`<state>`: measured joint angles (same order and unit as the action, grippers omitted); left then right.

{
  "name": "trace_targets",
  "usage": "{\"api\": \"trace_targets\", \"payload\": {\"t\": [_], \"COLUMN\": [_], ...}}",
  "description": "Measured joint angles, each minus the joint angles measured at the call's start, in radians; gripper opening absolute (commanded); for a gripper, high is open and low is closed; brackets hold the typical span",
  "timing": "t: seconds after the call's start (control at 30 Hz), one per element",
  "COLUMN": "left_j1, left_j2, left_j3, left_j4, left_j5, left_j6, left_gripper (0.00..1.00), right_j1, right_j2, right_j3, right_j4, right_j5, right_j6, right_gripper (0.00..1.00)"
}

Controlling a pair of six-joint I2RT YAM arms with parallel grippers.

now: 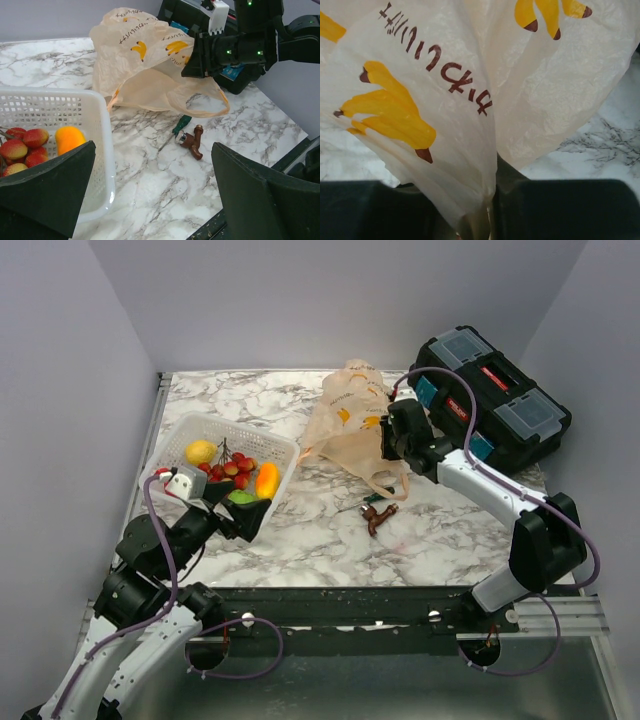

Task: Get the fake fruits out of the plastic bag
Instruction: Place the plastic bag at the center of the board.

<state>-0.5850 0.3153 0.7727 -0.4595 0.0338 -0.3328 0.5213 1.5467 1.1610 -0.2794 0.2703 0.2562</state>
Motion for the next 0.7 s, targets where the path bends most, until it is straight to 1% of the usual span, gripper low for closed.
{"api": "trace_targets", "payload": {"t": [0.2,0.3,0.37,0.6,0.7], "left_j1": [0.000,0.000,0.000,0.000,0.000], "left_j2": [0.031,0.035,0.036,0.039,0.042], "left_j3": [0.000,0.000,0.000,0.000,0.000], "left_j4": [0.000,0.000,0.000,0.000,0.000], "left_j5": [0.000,0.000,0.000,0.000,-0.005], "left_j6": [-0.001,-0.002,-0.003,-0.004,-0.003], "left_gripper": [0.98,0.98,0.98,0.99,0.99], "right_j1": [0.000,0.000,0.000,0.000,0.000], "right_j2": [-0.009,-0.035,-0.069,-0.190,-0.249], "right_j3": [-0.005,-0.005,-0.005,-0.005,-0.011], "right_j4": [-0.006,-0.018,-0.031,-0.084,-0.118], "right_j5": [-0.013,-0.012,-0.011,-0.008,-0.003], "right_j6": [0.006,0.006,0.003,0.006,0.008], "right_gripper": [0.47,0.57,0.64,0.82,0.88]}}
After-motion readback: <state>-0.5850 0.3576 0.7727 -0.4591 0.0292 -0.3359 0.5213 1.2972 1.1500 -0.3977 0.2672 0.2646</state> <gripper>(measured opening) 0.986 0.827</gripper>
